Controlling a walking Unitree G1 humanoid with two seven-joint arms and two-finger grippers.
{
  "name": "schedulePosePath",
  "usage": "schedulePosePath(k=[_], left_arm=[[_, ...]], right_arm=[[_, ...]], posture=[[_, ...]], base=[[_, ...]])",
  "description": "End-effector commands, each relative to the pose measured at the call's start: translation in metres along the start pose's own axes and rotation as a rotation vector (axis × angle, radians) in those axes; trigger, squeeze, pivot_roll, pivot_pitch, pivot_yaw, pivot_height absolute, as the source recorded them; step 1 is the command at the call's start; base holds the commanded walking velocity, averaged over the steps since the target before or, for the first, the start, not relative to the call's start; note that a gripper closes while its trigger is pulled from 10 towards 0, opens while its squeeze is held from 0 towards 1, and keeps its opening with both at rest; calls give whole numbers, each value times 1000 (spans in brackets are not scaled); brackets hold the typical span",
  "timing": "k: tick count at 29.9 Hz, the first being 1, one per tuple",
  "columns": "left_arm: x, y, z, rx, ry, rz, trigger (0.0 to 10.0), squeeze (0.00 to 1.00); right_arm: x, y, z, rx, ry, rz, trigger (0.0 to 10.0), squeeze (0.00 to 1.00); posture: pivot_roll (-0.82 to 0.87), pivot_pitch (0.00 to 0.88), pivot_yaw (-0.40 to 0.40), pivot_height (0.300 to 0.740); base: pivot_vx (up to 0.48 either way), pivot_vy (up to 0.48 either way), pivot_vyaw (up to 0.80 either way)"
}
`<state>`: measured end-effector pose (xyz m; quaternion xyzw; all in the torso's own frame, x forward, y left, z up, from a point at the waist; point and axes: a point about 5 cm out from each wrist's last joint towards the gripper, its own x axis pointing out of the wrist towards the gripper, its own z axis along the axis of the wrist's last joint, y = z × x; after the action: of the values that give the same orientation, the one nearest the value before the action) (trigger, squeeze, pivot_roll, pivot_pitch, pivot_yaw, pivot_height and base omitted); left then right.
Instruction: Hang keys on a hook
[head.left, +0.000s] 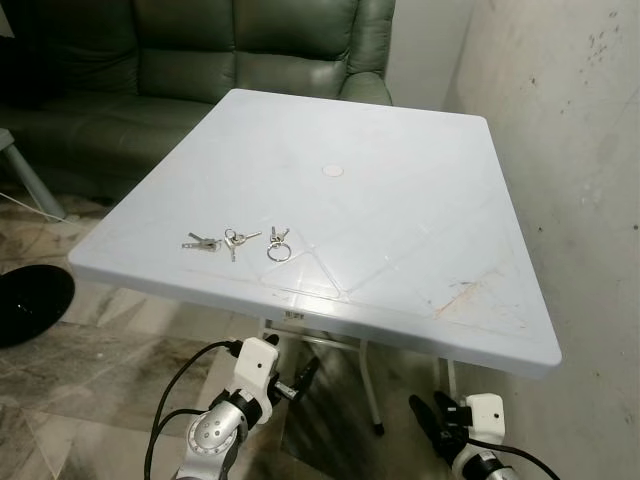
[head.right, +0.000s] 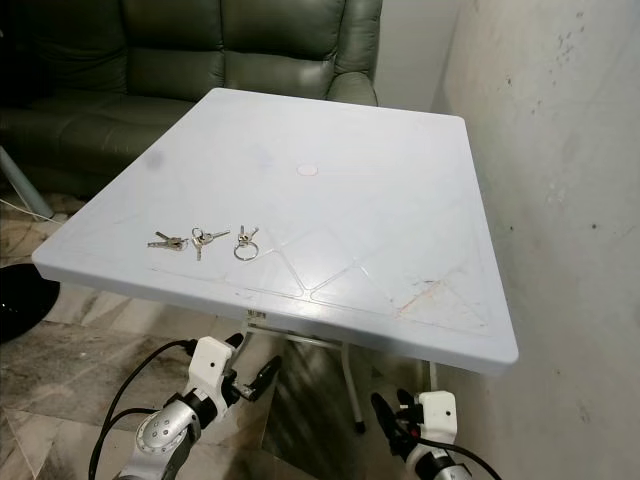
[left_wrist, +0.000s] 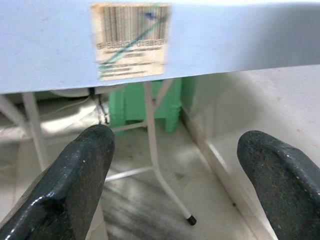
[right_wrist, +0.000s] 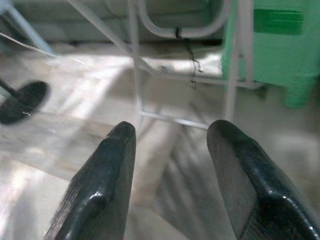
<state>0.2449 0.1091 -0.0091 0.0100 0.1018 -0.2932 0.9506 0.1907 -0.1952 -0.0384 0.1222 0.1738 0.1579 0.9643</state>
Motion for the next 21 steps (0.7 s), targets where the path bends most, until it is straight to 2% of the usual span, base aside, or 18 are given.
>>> schedulePosePath(k=[1, 7, 12, 21], left_arm=[[0, -2, 3, 38, -13, -42, 10000, 0], [2, -8, 13, 75, -66, -123, 10000, 0], [3, -13, 25, 115, -128, -186, 10000, 0], [6, -18, 40, 150, -185, -232, 10000, 0]], right_arm=[[0, 0, 4, 21, -19, 32, 10000, 0], [0, 4, 14, 64, -34, 178, 10000, 0], [2, 17, 29, 111, -68, 321, 10000, 0], [9, 26, 50, 170, -138, 373, 10000, 0]], posture=[[-13, 0, -44, 740], [-11, 0, -44, 740], [-9, 0, -47, 740], [-3, 0, -51, 740]], base=[[0, 0, 0], [0, 0, 0], [0, 0, 0], [0, 0, 0]])
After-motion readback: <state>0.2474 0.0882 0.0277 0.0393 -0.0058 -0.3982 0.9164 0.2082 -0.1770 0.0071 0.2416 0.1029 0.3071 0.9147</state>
